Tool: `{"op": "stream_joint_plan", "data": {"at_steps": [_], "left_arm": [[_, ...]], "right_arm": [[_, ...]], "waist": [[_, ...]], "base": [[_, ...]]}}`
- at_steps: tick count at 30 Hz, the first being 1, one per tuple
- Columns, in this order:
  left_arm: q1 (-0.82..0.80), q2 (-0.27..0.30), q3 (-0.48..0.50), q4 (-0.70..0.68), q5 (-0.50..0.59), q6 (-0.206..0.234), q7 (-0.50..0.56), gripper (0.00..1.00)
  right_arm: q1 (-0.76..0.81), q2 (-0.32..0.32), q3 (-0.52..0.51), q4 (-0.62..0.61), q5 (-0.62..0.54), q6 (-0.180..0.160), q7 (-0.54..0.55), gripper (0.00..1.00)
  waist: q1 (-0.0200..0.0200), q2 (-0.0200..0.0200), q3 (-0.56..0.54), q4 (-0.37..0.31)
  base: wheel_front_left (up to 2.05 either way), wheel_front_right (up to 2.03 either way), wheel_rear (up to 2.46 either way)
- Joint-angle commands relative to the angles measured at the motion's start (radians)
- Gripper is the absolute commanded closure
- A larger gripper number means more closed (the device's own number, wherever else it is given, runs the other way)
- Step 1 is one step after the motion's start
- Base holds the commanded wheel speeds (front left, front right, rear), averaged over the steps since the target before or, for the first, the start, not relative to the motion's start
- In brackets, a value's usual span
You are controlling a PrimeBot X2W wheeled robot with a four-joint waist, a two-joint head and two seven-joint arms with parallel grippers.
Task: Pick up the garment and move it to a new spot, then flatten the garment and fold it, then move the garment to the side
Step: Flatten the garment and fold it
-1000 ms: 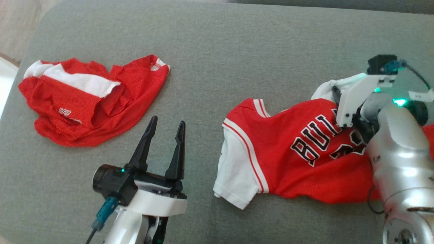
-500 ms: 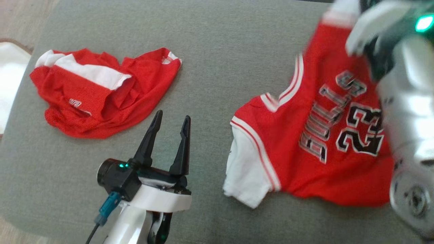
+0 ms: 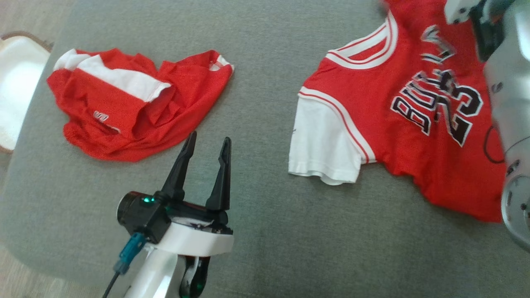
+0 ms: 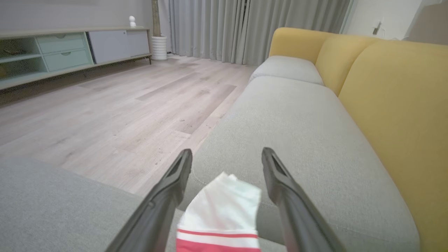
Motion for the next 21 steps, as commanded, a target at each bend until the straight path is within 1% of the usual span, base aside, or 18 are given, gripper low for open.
{"op": "stream_joint_plan", "data": {"at_steps": [1,5,8,11,13,16,21], "left_arm": [[-0.025,0.001,0.039,-0.035,-0.007,0.004,-0.009,0.0],[-0.026,0.001,0.05,-0.038,-0.004,0.002,-0.009,0.0],[-0.022,0.001,0.068,-0.042,0.007,0.0,-0.009,0.0],[-0.013,0.001,0.089,-0.047,0.018,-0.003,-0.009,0.0],[-0.004,0.001,0.102,-0.05,0.025,-0.006,-0.009,0.0],[0.016,0.001,0.117,-0.056,0.029,-0.006,-0.009,0.0],[0.053,0.001,0.135,-0.059,0.035,-0.008,-0.009,0.0]], "right_arm": [[-0.046,0.027,0.017,-0.022,-0.004,0.007,-0.004,0.0],[-0.028,0.034,0.044,0.014,0.019,0.007,-0.046,0.0],[0.007,0.043,0.061,0.022,0.056,0.007,-0.088,0.0],[0.064,0.058,0.073,0.007,0.114,0.007,-0.114,0.0],[0.125,0.07,0.085,-0.028,0.158,0.007,-0.12,0.0],[0.262,0.082,0.111,-0.183,0.226,0.007,-0.121,0.0],[0.587,0.092,0.14,-0.474,0.298,0.007,-0.122,0.0]], "waist": [[0.0,0.0,-0.003,-0.014],[0.0,0.0,-0.025,-0.06],[0.0,0.0,-0.055,-0.111],[0.0,0.0,-0.087,-0.163],[0.0,0.0,-0.113,-0.197],[0.0,0.0,-0.148,-0.242],[0.0,0.0,-0.198,-0.303]], "base": [[0.0,0.0,0.0],[0.0,0.0,0.0],[0.0,0.0,0.0],[0.0,0.0,0.0],[0.0,0.0,0.0],[0.0,0.0,0.0],[0.0,0.0,0.0]]}}
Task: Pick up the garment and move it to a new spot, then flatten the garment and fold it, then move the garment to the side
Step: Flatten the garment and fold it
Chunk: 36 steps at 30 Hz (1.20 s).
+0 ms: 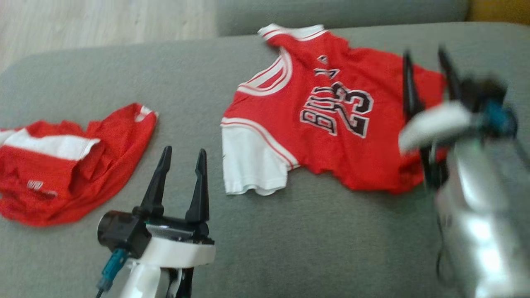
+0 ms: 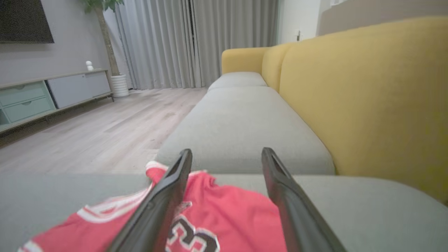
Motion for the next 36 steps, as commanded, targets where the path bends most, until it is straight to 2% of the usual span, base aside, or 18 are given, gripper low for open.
{"op": "stream_joint_plan", "data": {"at_steps": [1,5,9,12,16,20,25,34,35,36], "left_arm": [[-0.009,0.001,0.041,-0.036,0.011,-0.006,-0.009,0.0],[0.01,0.001,0.043,-0.033,0.016,-0.009,-0.009,0.0],[0.032,0.001,0.043,-0.029,0.021,-0.014,-0.009,0.0],[0.04,0.001,0.043,-0.026,0.026,-0.019,-0.009,0.0],[0.04,0.001,0.041,-0.025,0.03,-0.023,-0.009,0.0],[0.028,0.001,0.034,-0.023,0.035,-0.029,-0.009,0.0],[0.013,0.001,0.031,-0.015,0.038,-0.035,-0.009,0.0],[-0.005,0.001,0.034,-0.007,0.044,-0.043,-0.009,0.0],[-0.007,0.001,0.036,-0.006,0.045,-0.043,-0.009,0.0],[-0.008,0.001,0.038,-0.005,0.045,-0.044,-0.009,0.0]], "right_arm": [[0.106,0.024,0.024,-0.112,0.017,0.007,-0.011,0.0],[0.345,0.03,-0.013,-0.289,0.052,0.007,-0.011,0.0],[0.525,0.031,0.007,-0.392,0.134,0.007,-0.011,0.0],[0.586,0.031,0.018,-0.419,0.154,0.007,-0.011,0.0],[0.592,0.031,0.016,-0.421,0.16,0.007,-0.011,0.0],[0.557,0.031,-0.032,-0.358,0.179,0.007,0.01,0.0],[0.475,0.031,-0.073,-0.198,0.243,0.007,0.068,0.0],[0.344,0.031,-0.031,0.055,0.364,0.007,0.058,0.0],[0.331,0.031,-0.018,0.073,0.375,0.007,0.051,0.69],[0.32,0.031,-0.002,0.087,0.383,0.007,0.044,1.0]], "waist": [[0.0001,0.0,-0.055,-0.057],[0.0001,0.0,-0.079,-0.074],[0.0001,0.0,-0.087,-0.083],[0.0001,0.0,-0.085,-0.084],[0.0001,0.0,-0.076,-0.078],[0.0001,0.0,-0.055,-0.061],[0.0001,0.0,-0.022,-0.03],[0.0001,0.0,0.004,-0.004],[0.0001,0.0,0.005,-0.004],[0.0001,0.0,0.005,-0.005]], "base": [[0.0,0.0,0.0],[0.0,0.0,0.0],[0.0,0.0,0.0],[0.0,0.0,0.0],[0.0,0.0,0.0],[0.0,0.0,0.0],[0.0,0.0,0.0],[0.0,0.0,0.0],[0.0,0.0,0.0],[0.0,0.0,0.0]]}}
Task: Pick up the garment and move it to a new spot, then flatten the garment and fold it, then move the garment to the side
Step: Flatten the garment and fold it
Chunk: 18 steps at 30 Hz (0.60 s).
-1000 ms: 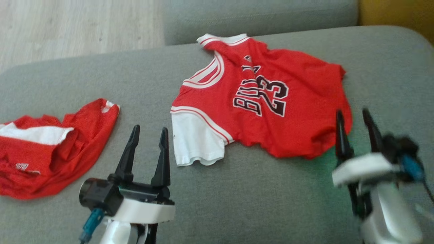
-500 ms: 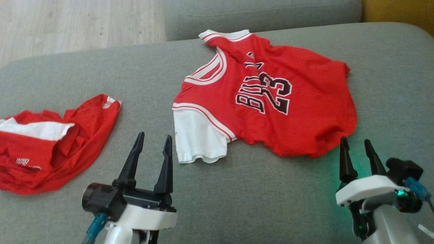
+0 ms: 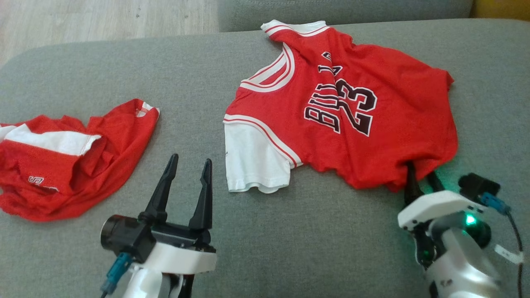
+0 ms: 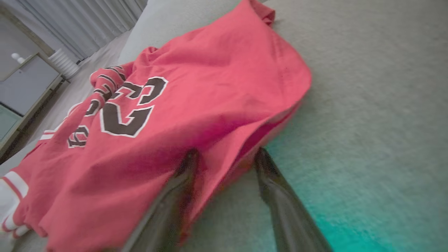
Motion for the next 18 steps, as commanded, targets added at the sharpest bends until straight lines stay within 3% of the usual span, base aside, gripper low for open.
{"op": "stream_joint_plan", "data": {"at_steps": [1,4,8,12,18], "left_arm": [[-0.039,0.0,0.037,-0.028,0.008,-0.002,-0.009,0.0],[-0.037,0.0,0.044,-0.027,0.009,0.001,-0.009,0.0],[-0.032,0.0,0.045,-0.031,0.004,0.005,-0.009,0.0],[-0.032,0.0,0.044,-0.037,-0.002,0.01,-0.009,0.0],[-0.037,0.0,0.03,-0.041,-0.021,0.019,-0.009,0.0]], "right_arm": [[-0.026,0.002,0.045,-0.003,0.01,0.007,-0.012,1.0],[-0.051,0.002,0.055,0.02,-0.021,0.007,-0.037,1.0],[-0.074,-0.022,-0.015,0.011,-0.153,0.007,-0.053,1.0],[-0.099,-0.097,-0.063,-0.039,-0.268,0.007,-0.036,1.0],[-0.142,-0.225,-0.053,-0.129,-0.366,0.007,0.12,1.0]], "waist": [[-0.0002,0.0,0.0,-0.003],[-0.0002,0.0,-0.006,-0.017],[-0.0002,0.0,-0.017,-0.038],[-0.0002,0.0,-0.023,-0.057],[-0.0002,0.0,-0.034,-0.058]], "base": [[0.0,0.0,0.0],[0.0,0.0,0.0],[0.0,0.0,0.0],[0.0,0.0,0.0],[0.0,0.0,0.0]]}}
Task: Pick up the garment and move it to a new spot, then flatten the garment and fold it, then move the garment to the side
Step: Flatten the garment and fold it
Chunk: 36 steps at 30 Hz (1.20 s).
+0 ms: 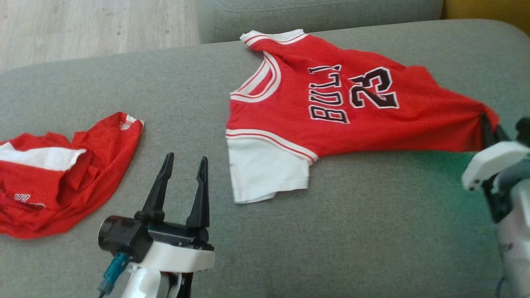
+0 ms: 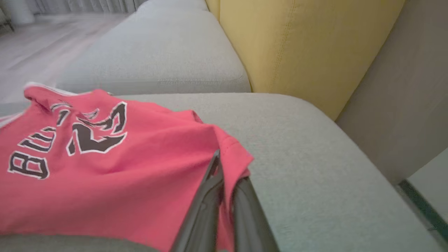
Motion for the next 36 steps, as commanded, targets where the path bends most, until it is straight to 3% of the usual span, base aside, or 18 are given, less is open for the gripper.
{"op": "stream_joint_plan", "data": {"at_steps": [1,7,9,14,22,29,36], "left_arm": [[-0.036,0.0,0.019,-0.036,-0.012,0.009,-0.009,0.0],[-0.029,0.0,0.01,-0.036,-0.024,0.017,-0.009,0.0],[-0.028,0.0,0.009,-0.037,-0.027,0.018,-0.009,0.0],[-0.024,0.0,0.014,-0.037,-0.028,0.02,-0.009,0.0],[-0.009,0.0,0.037,-0.04,-0.017,0.02,-0.009,0.0],[-0.002,0.0,0.038,-0.05,-0.009,0.018,-0.009,0.0],[0.01,0.0,0.038,-0.048,-0.01,0.01,-0.009,0.0]], "right_arm": [[-0.036,-0.055,0.041,-0.056,-0.028,0.007,0.058,1.0],[-0.031,-0.125,0.085,-0.096,-0.048,0.007,0.167,1.0],[-0.029,-0.149,0.083,-0.107,-0.074,0.007,0.183,0.0],[-0.025,-0.148,0.011,-0.152,-0.159,0.007,0.154,0.0],[0.033,-0.001,-0.059,-0.289,-0.213,0.007,0.059,0.0],[0.201,0.173,-0.058,-0.438,-0.103,0.007,-0.077,0.0],[0.387,0.192,0.067,-0.497,0.078,0.007,-0.144,0.0]], "waist": [[0.0,0.0,-0.006,0.006],[0.0,0.0,-0.015,0.026],[0.0,0.0,-0.016,0.035],[0.0,0.0,-0.018,0.048],[0.0,0.0,-0.035,0.016],[0.0,0.0,-0.049,-0.014],[0.0,0.0,-0.05,-0.042]], "base": [[0.0,0.0,0.0],[0.0,0.0,0.0],[0.0,0.0,0.0],[0.0,0.0,0.0],[0.0,0.0,0.0],[0.0,0.0,0.0],[0.0,0.0,0.0]]}}
